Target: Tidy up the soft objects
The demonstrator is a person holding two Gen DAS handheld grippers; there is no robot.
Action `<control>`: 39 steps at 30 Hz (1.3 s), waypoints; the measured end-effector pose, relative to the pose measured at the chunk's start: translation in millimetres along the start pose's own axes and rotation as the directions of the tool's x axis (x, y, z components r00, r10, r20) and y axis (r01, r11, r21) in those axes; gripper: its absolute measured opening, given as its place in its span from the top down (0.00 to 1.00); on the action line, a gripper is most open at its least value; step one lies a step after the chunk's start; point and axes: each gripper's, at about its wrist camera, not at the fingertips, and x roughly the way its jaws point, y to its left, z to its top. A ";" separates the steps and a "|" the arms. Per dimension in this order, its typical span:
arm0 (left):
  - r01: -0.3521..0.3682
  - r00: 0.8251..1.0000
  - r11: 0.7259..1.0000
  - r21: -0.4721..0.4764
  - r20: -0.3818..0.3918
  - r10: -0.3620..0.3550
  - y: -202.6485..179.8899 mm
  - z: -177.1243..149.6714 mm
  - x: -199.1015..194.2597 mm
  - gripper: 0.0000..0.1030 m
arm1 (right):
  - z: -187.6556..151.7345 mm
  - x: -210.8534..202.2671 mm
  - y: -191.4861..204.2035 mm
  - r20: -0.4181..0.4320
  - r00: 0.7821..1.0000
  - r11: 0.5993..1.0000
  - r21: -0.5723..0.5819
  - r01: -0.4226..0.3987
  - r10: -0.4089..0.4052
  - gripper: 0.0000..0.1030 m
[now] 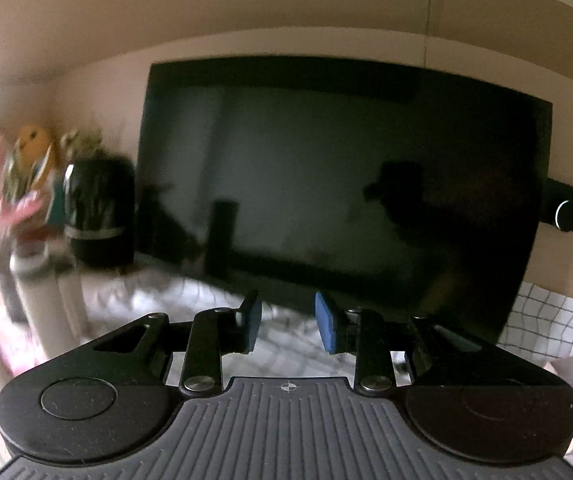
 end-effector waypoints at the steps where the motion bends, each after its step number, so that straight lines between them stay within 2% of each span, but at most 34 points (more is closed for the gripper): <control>1: 0.010 1.000 1.000 0.019 0.008 -0.010 4.6 6.0 5.3 0.68 | 4.7 1.5 6.7 0.002 1.000 1.000 0.017 -0.002 0.002 0.45; 3: 0.039 0.999 0.998 0.058 0.009 -0.040 9.3 17.8 20.9 0.68 | 13.6 4.6 18.0 0.009 1.000 0.997 0.075 -0.001 0.000 0.45; 7: 0.135 0.990 0.981 0.139 -0.055 -0.129 -8.3 24.8 69.3 0.68 | 25.1 10.4 33.3 0.022 1.000 0.988 0.152 0.012 -0.016 0.45; 11: 0.240 0.969 0.943 0.229 -0.123 -0.216 -48.6 5.4 120.7 0.68 | 32.3 17.9 52.1 0.063 0.996 0.998 0.017 0.064 -0.065 0.45; 13: 0.286 0.953 0.927 0.240 -0.175 -0.249 -69.5 -8.8 149.2 0.68 | 34.6 26.0 54.3 0.084 0.993 0.995 -0.054 0.083 -0.078 0.45; 18: 0.383 0.903 0.887 0.260 -0.307 -0.300 -111.6 -45.1 223.6 0.64 | 30.8 49.1 46.3 0.059 0.998 0.987 -0.157 -0.020 0.029 0.43; 22: 0.366 0.874 0.899 0.240 -0.420 -0.244 -126.1 -74.8 277.4 0.65 | 9.5 66.5 33.5 -0.012 0.992 0.972 -0.199 -0.126 0.126 0.43; 25: 0.363 0.850 0.908 0.210 -0.474 -0.231 -129.8 -90.4 309.1 0.65 | -2.9 86.7 21.3 -0.073 0.990 0.979 -0.157 -0.129 0.119 0.43; 27: 0.371 0.838 0.903 0.215 -0.498 -0.226 -132.5 -99.0 324.0 0.65 | -10.7 98.3 13.6 -0.110 0.986 0.983 -0.125 -0.136 0.123 0.43; 30: 0.358 0.837 0.909 0.212 -0.505 -0.212 -139.2 -108.7 341.4 0.65 | -20.0 109.4 7.0 -0.140 0.985 0.985 -0.124 -0.123 0.105 0.43; 34: 0.332 0.850 0.924 0.192 -0.485 -0.205 -138.8 -113.4 355.0 0.66 | -25.6 121.0 11.3 -0.139 0.987 0.977 -0.182 -0.109 0.084 0.43; 39: 0.346 0.839 0.918 0.195 -0.502 -0.210 -143.9 -115.7 366.6 0.66 | -31.7 124.9 14.9 -0.159 0.984 0.976 -0.188 -0.112 0.082 0.43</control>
